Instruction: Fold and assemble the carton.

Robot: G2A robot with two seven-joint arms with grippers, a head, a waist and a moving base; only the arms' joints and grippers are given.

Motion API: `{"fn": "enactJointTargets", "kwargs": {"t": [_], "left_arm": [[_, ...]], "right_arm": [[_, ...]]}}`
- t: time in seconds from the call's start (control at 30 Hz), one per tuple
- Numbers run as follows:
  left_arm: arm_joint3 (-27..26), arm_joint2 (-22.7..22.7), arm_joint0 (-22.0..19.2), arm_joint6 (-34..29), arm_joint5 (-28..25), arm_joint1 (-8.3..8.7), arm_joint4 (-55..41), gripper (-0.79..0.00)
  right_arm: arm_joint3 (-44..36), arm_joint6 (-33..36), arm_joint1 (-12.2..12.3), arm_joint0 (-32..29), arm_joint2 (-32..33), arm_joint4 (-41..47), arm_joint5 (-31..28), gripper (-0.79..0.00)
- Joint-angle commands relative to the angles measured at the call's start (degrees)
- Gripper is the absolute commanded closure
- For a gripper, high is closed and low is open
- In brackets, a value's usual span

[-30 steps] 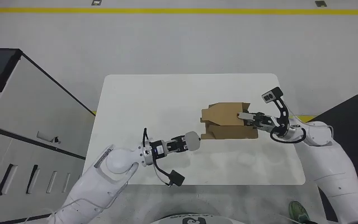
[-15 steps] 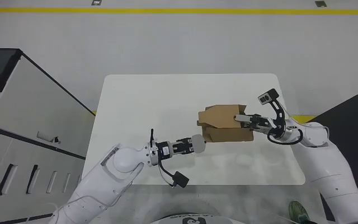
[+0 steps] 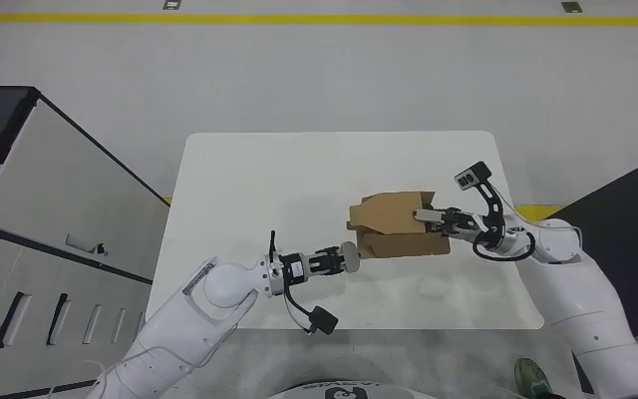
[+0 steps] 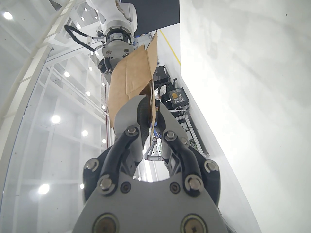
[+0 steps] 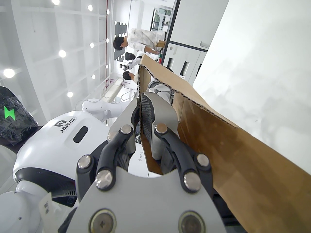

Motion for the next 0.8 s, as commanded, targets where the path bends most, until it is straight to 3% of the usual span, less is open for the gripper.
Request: {"fn": "enactJointTargets", "kwargs": {"t": [0.0,0.77], "left_arm": [[0.1,0.1,-0.1,-0.1,0.0,-0.01,0.0,0.000],[0.5,0.3,-0.9,-1.0,1.1,-0.05,-0.7,0.000]], "right_arm": [[0.1,0.7,-0.1,-0.1,0.1,0.4,0.2,0.000],[1.6,7.8,-0.8,0.3,-0.1,2.9,4.3,0.000]]}}
